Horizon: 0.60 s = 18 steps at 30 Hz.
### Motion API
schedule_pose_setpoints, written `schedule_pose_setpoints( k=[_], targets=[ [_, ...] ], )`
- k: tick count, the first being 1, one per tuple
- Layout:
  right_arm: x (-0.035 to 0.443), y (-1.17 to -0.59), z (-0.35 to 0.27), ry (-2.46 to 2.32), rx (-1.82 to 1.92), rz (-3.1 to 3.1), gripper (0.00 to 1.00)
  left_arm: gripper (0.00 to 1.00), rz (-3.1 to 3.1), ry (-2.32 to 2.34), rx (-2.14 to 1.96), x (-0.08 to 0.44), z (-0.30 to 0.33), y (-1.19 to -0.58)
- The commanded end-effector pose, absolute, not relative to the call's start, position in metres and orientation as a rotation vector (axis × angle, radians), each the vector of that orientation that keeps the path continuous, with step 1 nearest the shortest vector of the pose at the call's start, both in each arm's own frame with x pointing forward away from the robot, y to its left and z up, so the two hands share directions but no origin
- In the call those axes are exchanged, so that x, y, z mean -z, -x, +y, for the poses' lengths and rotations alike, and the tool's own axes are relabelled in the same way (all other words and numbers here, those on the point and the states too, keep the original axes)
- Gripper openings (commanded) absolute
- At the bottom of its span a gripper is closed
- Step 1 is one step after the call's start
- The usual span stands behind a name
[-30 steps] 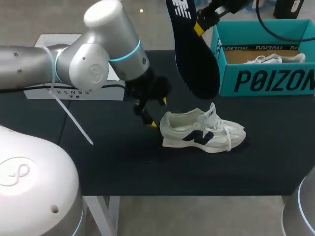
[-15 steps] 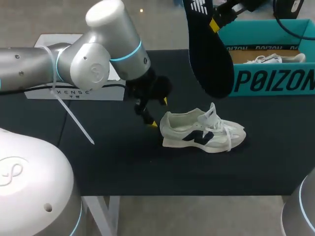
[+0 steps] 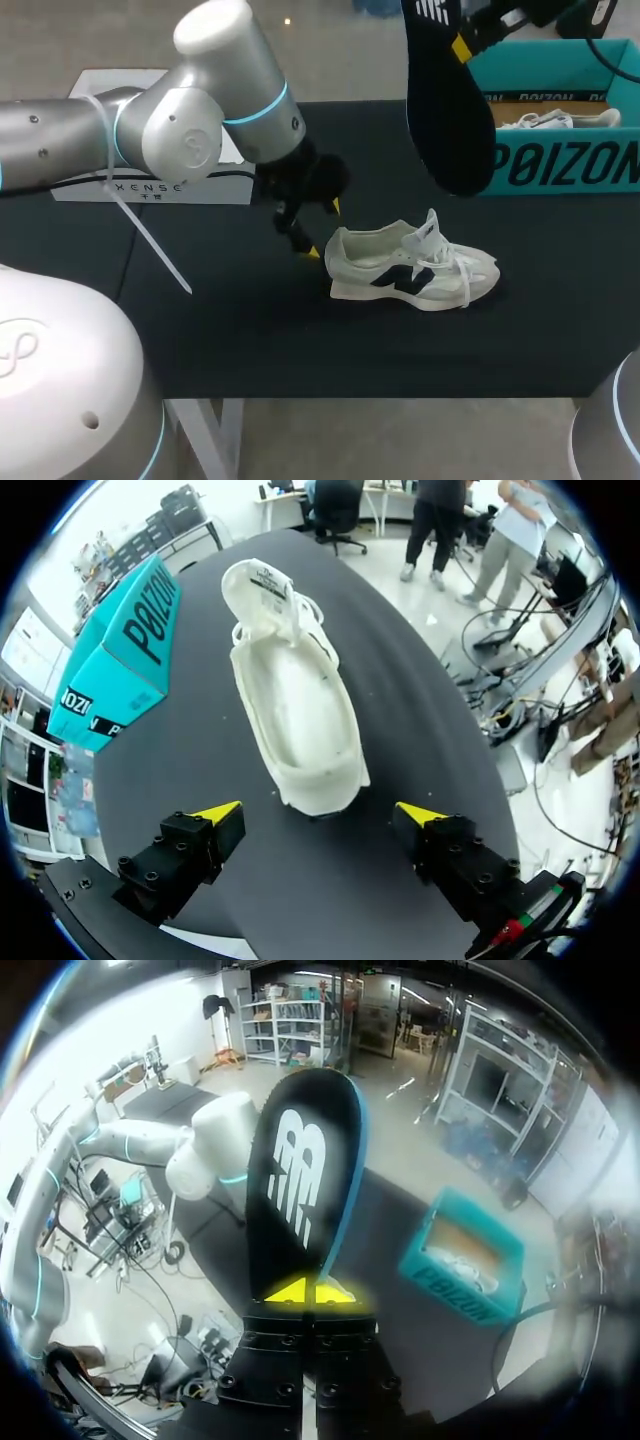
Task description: Take the shoe out of the shoebox, open the shoe tongue, remove and reinsert the insole, then place the shoe into the shoebox
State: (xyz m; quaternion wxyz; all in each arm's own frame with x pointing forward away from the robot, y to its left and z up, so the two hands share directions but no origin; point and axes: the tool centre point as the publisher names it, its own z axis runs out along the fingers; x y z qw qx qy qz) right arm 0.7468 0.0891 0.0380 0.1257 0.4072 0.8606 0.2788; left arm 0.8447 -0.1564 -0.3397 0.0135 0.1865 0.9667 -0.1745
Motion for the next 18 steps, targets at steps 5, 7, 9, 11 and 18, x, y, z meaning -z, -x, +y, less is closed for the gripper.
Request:
schedule_pose_setpoints(
  k=[5, 7, 9, 11, 18],
  targets=[
    [-0.039, -0.746, 0.088, -1.189, -0.81, 2.507, 0.0, 1.0, 3.012, -0.581, 0.538, 0.339, -0.157, -0.844],
    [-0.039, -0.746, 0.088, -1.189, -0.81, 2.507, 0.0, 1.0, 3.012, -0.581, 0.538, 0.339, -0.157, -0.844],
    [-0.039, -0.746, 0.088, -1.189, -0.81, 2.507, 0.0, 1.0, 3.012, -0.581, 0.538, 0.339, -0.157, -0.844],
    [-0.039, -0.746, 0.088, -1.189, -0.81, 2.507, 0.0, 1.0, 3.005, -0.582, 0.541, 0.337, -0.157, -0.845],
    [-0.039, -0.746, 0.088, -1.189, -0.81, 2.507, 0.0, 1.0, 2.937, -0.599, 0.481, 0.308, -0.17, -0.853]
  ],
)
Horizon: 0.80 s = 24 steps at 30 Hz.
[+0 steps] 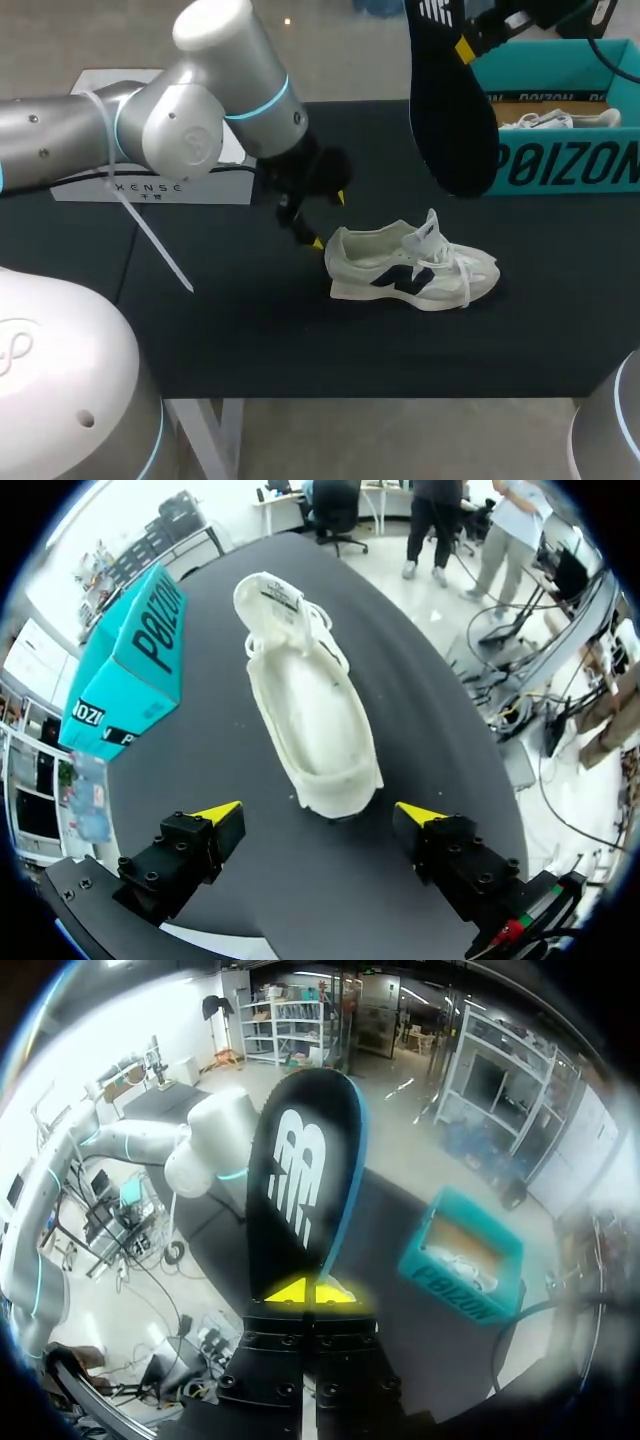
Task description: Take the shoe out of the shoebox, open the shoe tongue, remove and reinsert the insole, then place the shoe into the shoebox
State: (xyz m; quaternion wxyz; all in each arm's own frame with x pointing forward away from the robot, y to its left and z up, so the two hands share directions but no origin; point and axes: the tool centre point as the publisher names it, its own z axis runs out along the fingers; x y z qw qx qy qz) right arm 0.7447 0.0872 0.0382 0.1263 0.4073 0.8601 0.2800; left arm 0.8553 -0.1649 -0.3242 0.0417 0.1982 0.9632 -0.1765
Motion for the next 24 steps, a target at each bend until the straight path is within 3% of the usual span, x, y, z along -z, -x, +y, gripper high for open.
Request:
schedule_pose_setpoints(
  k=[1, 10, 24],
  targets=[
    [-0.039, -0.746, 0.088, -1.189, -0.81, 2.507, 0.0, 1.0, 2.937, -0.596, 0.477, 0.305, -0.173, -0.854],
    [-0.039, -0.746, 0.088, -1.189, -0.81, 2.507, 0.0, 1.0, 2.925, -0.577, 0.449, 0.305, -0.212, -0.867],
    [-0.039, -0.746, 0.088, -1.189, -0.81, 2.507, 0.0, 1.0, 3.034, -0.494, 0.403, 0.356, -0.245, -0.886]
  ],
)
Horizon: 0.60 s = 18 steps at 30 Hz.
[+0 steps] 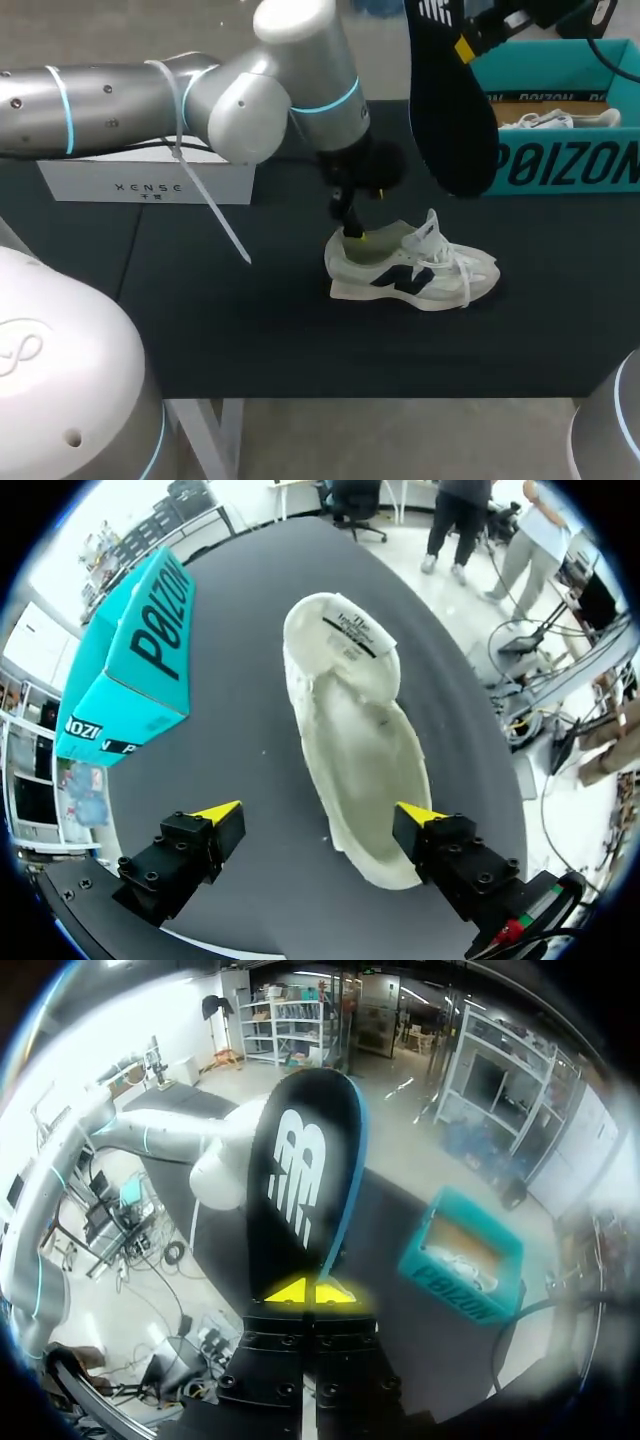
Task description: Take the shoe out of the shoebox, open the shoe tongue, remove and reinsert the insole, then place the shoe into the shoebox
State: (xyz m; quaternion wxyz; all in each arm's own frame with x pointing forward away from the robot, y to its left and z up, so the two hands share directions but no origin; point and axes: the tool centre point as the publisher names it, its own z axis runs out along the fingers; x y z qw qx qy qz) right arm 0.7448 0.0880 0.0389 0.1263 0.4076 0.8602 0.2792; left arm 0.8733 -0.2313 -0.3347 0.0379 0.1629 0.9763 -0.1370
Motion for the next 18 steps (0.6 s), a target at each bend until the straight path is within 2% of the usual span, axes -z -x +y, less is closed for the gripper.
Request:
schedule_pose_setpoints(
  k=[1, 14, 15, 16, 17, 18],
  targets=[
    [-0.039, -0.746, 0.088, -1.189, -0.81, 2.507, 0.0, 1.0, 3.039, -0.491, 0.399, 0.36, -0.245, -0.886],
    [-0.039, -0.746, 0.088, -1.189, -0.81, 2.507, 0.0, 1.0, 3.131, -0.459, 0.37, 0.39, -0.246, -0.882],
    [-0.039, -0.746, 0.088, -1.189, -0.81, 2.507, 0.0, 0.82, 3.132, -0.46, 0.373, 0.39, -0.246, -0.881],
    [-0.039, -0.746, 0.088, -1.189, -0.81, 2.507, 0.0, 0.27, 3.131, -0.461, 0.372, 0.39, -0.246, -0.881],
    [-0.039, -0.746, 0.088, -1.189, -0.81, 2.507, 0.0, 0.0, 3.141, -0.478, 0.375, 0.39, -0.247, -0.88],
    [-0.039, -0.746, 0.088, -1.189, -0.81, 2.507, 0.0, 0.0, 3.141, -0.478, 0.375, 0.39, -0.247, -0.879]
  ],
)
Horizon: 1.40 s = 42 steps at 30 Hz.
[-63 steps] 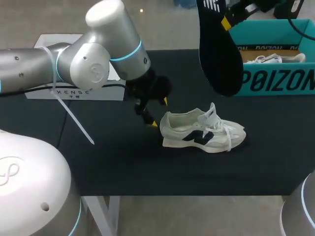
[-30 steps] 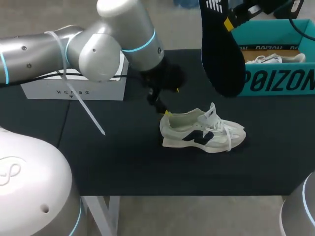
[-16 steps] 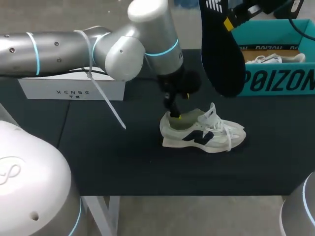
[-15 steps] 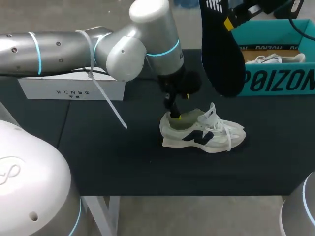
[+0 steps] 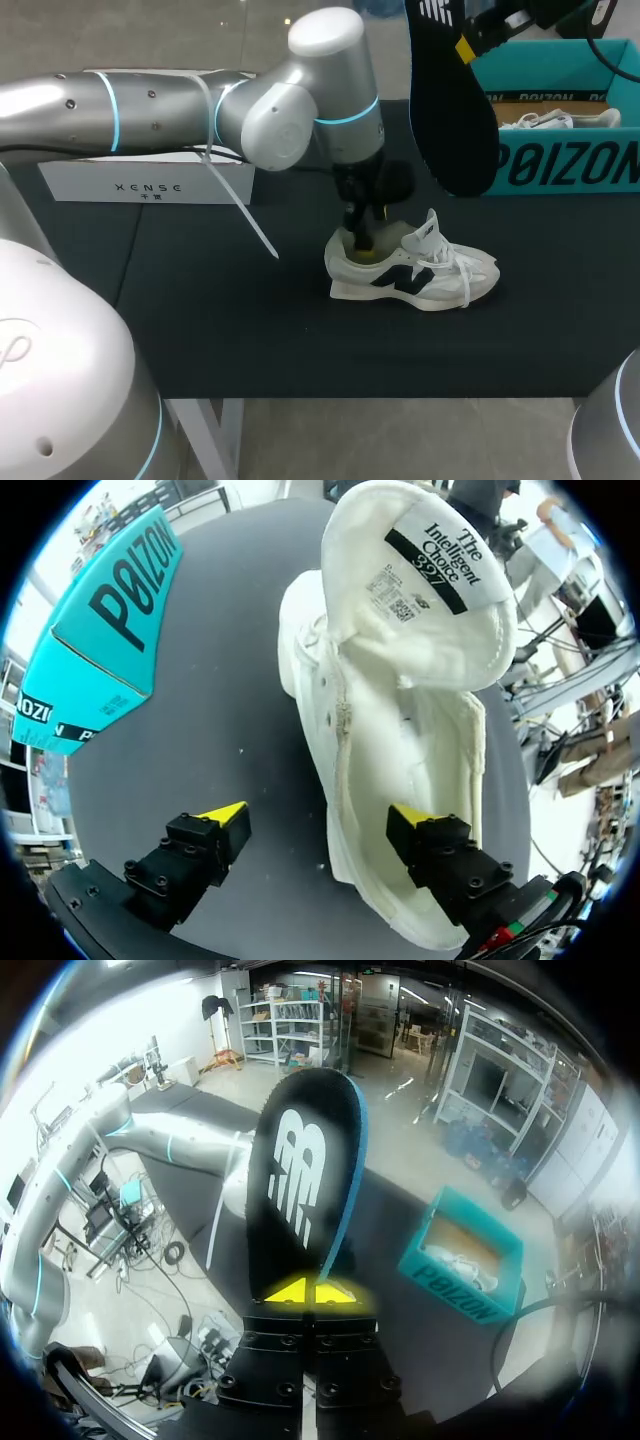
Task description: Take the shoe out of the shoebox, open the shoe tongue, remove and reinsert the insole, then place the shoe into the shoebox
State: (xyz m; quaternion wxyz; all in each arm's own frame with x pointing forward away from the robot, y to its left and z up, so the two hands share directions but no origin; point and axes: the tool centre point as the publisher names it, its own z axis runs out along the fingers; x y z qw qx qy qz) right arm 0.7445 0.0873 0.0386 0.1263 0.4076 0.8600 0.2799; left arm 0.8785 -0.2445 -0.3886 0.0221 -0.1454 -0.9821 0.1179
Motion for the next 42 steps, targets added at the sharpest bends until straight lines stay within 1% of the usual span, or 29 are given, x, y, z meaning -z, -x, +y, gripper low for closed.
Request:
schedule_pose_setpoints(
  k=[1, 21, 26, 30, 32, 33, 35, 36, 38, 42],
  targets=[
    [-0.039, -0.746, 0.088, -1.189, -0.81, 2.507, 0.0, 0.0, -3.029, 0.464, -0.363, 0.39, -0.248, -0.879],
    [-0.039, -0.746, 0.088, -1.189, -0.81, 2.507, 0.0, 0.0, -2.983, 0.564, -0.467, 0.387, -0.242, -0.879],
    [-0.039, -0.746, 0.088, -1.189, -0.81, 2.507, 0.0, 0.0, -2.964, 0.696, -0.517, 0.375, -0.227, -0.89],
    [-0.039, -0.746, 0.088, -1.189, -0.81, 2.507, 0.0, 0.0, -2.962, 0.846, -0.475, 0.363, -0.215, -0.899],
    [-0.039, -0.746, 0.088, -1.189, -0.81, 2.507, 0.0, 0.0, -2.905, 0.925, -0.531, 0.356, -0.213, -0.901],
    [-0.039, -0.746, 0.088, -1.189, -0.81, 2.507, 0.0, 0.0, -2.906, 0.982, -0.487, 0.353, -0.211, -0.903],
    [-0.039, -0.746, 0.088, -1.189, -0.81, 2.507, 0.0, 0.0, -2.825, 1.057, -0.566, 0.347, -0.211, -0.902],
    [-0.039, -0.746, 0.088, -1.189, -0.81, 2.507, 0.0, 0.0, -2.845, 1.118, -0.477, 0.344, -0.21, -0.904],
    [-0.039, -0.746, 0.088, -1.189, -0.81, 2.507, 0.0, 0.0, -2.745, 1.184, -0.552, 0.338, -0.21, -0.903],
    [-0.039, -0.746, 0.088, -1.189, -0.81, 2.507, 0.0, 0.0, -2.626, 1.363, -0.522, 0.328, -0.205, -0.905]
  ],
)
